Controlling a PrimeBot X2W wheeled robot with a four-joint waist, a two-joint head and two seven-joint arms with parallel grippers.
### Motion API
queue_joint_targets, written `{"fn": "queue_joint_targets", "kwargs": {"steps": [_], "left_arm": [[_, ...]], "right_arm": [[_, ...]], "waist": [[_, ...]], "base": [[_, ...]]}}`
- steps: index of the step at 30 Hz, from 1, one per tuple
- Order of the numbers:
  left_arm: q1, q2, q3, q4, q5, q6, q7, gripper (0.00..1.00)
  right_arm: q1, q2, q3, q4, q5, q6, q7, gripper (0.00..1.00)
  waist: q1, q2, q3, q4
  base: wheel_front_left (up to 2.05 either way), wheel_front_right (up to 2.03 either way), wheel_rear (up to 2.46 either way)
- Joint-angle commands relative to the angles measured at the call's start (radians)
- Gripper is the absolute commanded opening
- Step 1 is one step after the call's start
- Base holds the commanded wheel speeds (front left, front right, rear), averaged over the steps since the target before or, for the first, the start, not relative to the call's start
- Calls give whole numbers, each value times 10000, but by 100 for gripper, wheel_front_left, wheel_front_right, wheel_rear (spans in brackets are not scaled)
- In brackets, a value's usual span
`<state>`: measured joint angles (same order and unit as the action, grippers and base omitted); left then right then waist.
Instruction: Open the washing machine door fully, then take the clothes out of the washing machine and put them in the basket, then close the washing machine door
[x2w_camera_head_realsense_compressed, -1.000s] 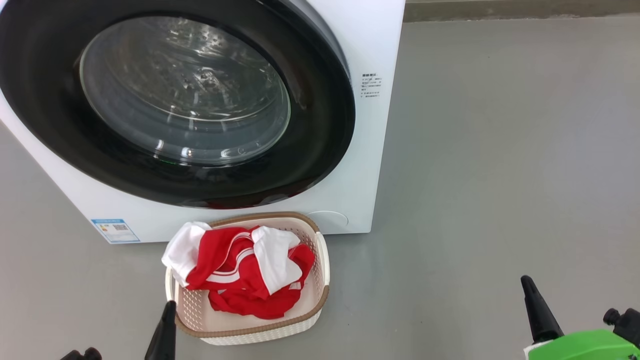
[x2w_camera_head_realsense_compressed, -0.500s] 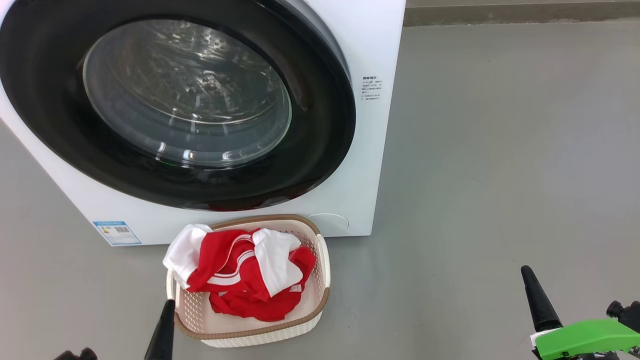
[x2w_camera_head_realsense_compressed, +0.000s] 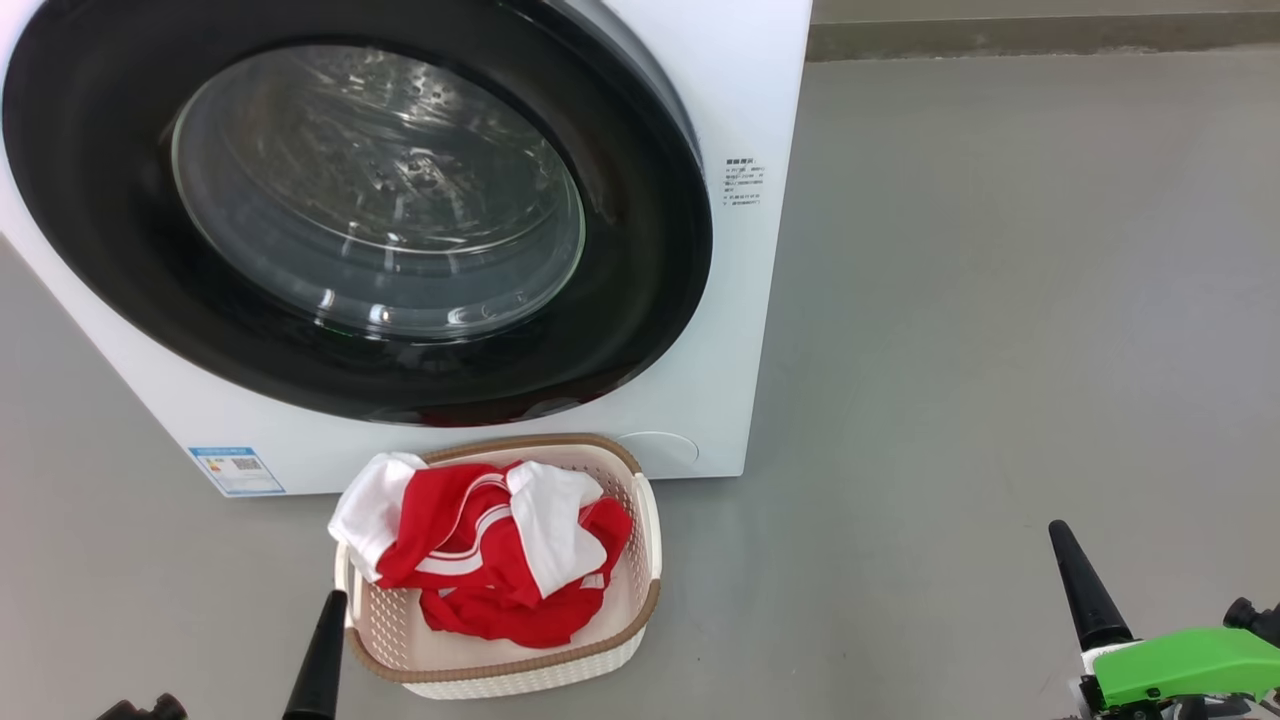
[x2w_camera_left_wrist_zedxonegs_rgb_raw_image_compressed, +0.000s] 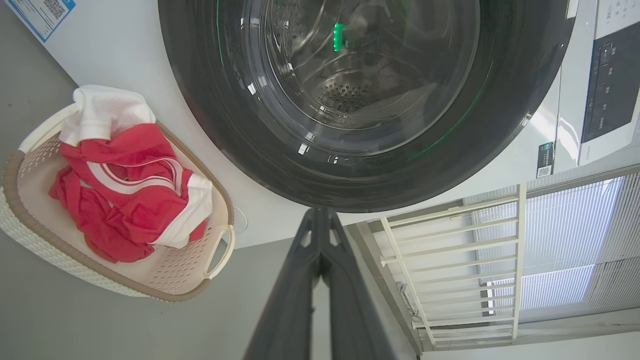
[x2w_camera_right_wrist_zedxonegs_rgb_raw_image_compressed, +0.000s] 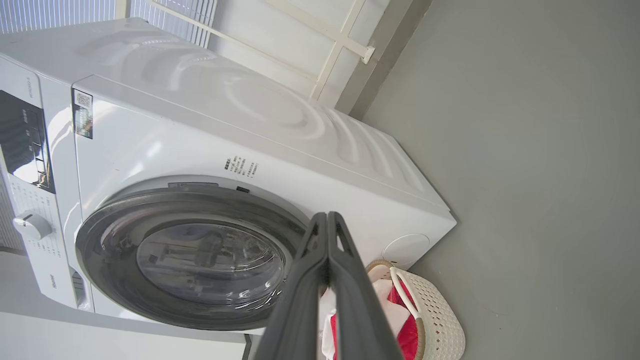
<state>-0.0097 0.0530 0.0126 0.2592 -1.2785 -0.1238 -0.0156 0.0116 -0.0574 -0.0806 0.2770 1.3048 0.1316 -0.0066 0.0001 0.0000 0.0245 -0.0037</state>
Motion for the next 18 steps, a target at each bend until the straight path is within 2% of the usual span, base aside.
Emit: {"fn": "queue_joint_targets", "kwargs": {"steps": [1,18], "left_arm": [[-513,207,315,-214,-261,-52,77,0],[-749,221,496,-183,-2059,-61,573,0]], "right_arm": [[-554,-117,118,-287,243,-7,100,0],[-889,-88,-25,-312,1830,-8,612,0]], "waist": [[0,0,-8,2],[0,0,-119,21]], "base": [[0,0,0],[0,0,0]]}}
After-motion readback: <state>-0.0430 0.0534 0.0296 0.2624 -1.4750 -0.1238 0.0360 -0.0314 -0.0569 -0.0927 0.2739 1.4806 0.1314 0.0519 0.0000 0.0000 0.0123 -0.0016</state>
